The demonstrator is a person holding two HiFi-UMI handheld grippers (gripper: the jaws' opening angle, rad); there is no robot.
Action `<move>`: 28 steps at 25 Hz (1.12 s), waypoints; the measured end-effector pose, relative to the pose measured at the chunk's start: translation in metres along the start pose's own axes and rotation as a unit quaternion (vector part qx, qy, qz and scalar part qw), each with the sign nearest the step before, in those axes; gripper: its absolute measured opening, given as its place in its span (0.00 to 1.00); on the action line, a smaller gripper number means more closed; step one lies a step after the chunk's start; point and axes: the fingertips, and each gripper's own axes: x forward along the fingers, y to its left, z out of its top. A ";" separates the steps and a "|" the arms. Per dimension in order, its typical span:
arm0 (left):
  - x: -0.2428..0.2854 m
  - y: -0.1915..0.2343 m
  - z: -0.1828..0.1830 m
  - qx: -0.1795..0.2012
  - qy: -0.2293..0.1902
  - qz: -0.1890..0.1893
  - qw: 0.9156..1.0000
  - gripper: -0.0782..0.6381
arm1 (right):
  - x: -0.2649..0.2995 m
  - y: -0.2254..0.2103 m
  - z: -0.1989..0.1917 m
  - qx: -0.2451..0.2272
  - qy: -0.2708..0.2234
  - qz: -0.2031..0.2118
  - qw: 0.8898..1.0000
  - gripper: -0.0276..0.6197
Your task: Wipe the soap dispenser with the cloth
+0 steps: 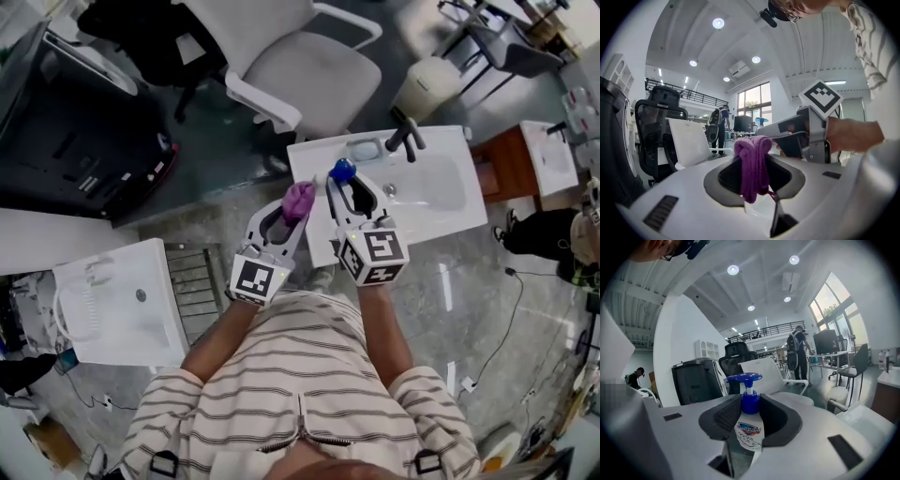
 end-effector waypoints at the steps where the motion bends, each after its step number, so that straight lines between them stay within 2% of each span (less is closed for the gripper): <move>1: 0.000 -0.001 0.002 0.002 -0.004 -0.001 1.000 0.27 | -0.001 0.001 0.003 -0.002 -0.002 0.000 1.000 0.25; 11: 0.006 -0.009 0.007 0.018 -0.010 -0.018 1.000 0.27 | -0.003 0.007 0.010 -0.021 -0.002 -0.003 1.000 0.25; 17: 0.019 -0.026 0.006 0.060 -0.013 -0.051 0.997 0.27 | -0.001 0.008 0.017 -0.029 -0.005 0.003 1.000 0.25; 23: 0.027 -0.039 0.011 0.060 -0.028 -0.064 0.996 0.27 | -0.004 0.015 0.020 -0.038 -0.007 0.006 0.999 0.25; 28: 0.031 -0.049 0.003 0.064 -0.014 -0.078 0.995 0.27 | -0.009 0.017 0.014 -0.042 -0.004 0.004 0.999 0.25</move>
